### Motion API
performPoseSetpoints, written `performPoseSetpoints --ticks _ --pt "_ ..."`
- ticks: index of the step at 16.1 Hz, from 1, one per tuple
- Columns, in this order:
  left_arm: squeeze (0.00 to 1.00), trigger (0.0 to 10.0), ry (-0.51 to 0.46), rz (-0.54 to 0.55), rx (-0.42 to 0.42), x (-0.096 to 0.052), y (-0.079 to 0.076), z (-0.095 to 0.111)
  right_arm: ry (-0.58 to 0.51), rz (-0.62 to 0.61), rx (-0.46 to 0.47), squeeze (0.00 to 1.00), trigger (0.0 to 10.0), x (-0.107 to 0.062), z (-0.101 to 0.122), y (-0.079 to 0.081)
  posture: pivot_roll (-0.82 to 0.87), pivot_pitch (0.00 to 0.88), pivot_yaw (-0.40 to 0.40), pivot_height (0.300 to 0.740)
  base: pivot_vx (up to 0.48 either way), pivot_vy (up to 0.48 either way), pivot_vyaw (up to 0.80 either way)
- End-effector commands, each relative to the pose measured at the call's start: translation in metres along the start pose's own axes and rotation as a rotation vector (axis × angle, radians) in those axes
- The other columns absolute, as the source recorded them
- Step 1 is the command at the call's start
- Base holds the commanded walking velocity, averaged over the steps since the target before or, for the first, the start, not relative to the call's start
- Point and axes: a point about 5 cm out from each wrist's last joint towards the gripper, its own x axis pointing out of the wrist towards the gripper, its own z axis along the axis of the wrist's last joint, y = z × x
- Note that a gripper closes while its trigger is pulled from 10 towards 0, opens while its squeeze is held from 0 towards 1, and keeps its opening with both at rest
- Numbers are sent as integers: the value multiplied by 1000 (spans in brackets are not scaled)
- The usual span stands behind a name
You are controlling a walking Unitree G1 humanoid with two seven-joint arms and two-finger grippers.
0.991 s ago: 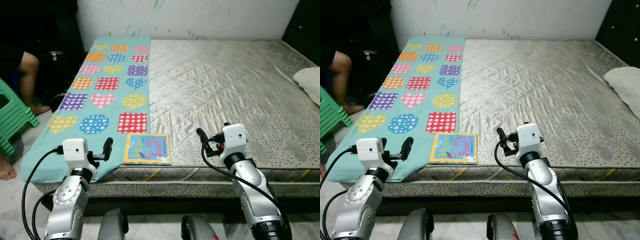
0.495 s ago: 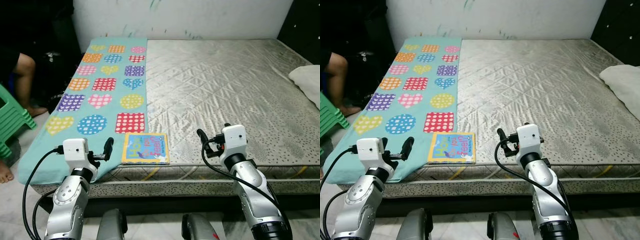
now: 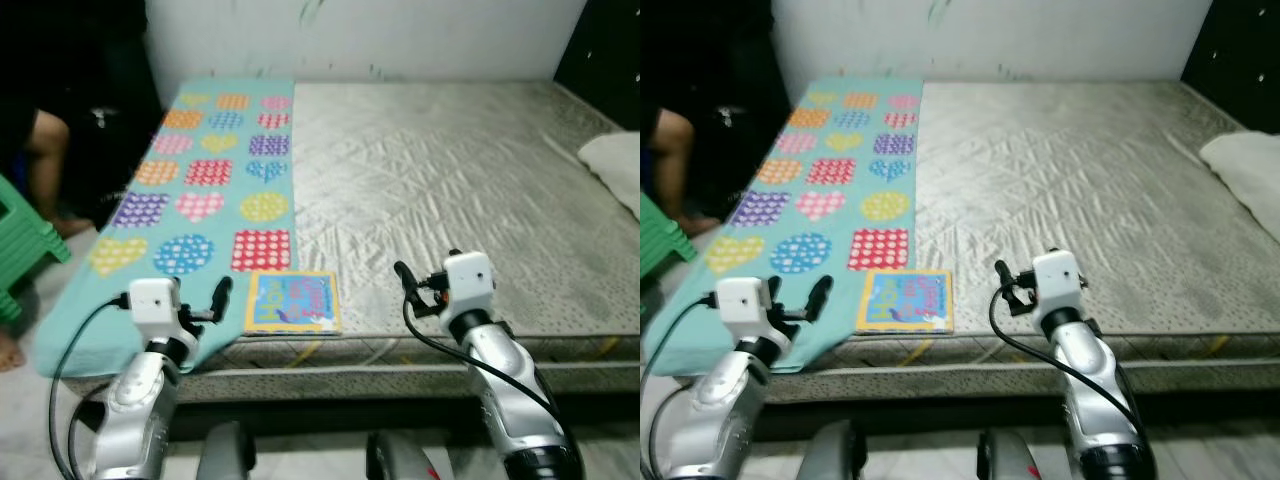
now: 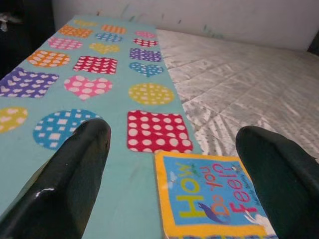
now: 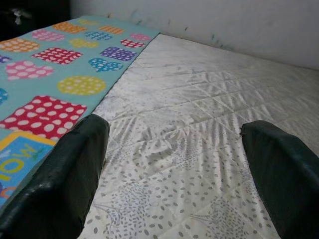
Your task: Clean up the room
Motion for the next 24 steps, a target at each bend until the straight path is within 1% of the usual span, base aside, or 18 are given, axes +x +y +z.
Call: performPoseSetpoints --ticks 1,6,7,9,12,18,20,23,24 --pt "0 10000 -25 -36 4 3 -7 5 -13 -14 -11 0 10000 -1 2 -6 -203 0 5 593 412 0 0" --pt "0 10000 -21 -42 2 4 -8 6 -8 -21 -15 0 10000 -2 1 -7 -204 0 8 593 411 0 0" --pt "0 10000 -7 -33 7 4 -8 4 -7 -23 -16 0 10000 -3 0 -8 -204 0 8 593 341 0 0" --pt "0 10000 -9 -41 -5 4 -10 4 -3 -31 -20 0 10000 -4 -1 -11 -206 0 11 593 0 0 0" --pt "0 10000 -2 -42 -11 6 -12 4 -1 -25 -25 0 10000 -3 -1 -10 -208 0 11 593 0 0 0" --pt "0 10000 28 -30 -22 8 -12 1 -3 -11 -31 0 10000 -4 -1 -9 -209 0 8 543 0 0 0" --pt "0 10000 36 -16 -28 8 -12 0 1 -6 -40 0 10000 -4 -2 -8 -211 0 8 528 0 0 0" --pt "0 10000 29 23 -38 8 -8 1 8 -2 -53 0 10000 -5 -4 -9 -211 0 9 528 0 0 0" --pt "0 10000 29 80 -37 7 -4 2 20 1 -68 0 10000 -4 -6 -11 -209 0 9 528 0 0 0"
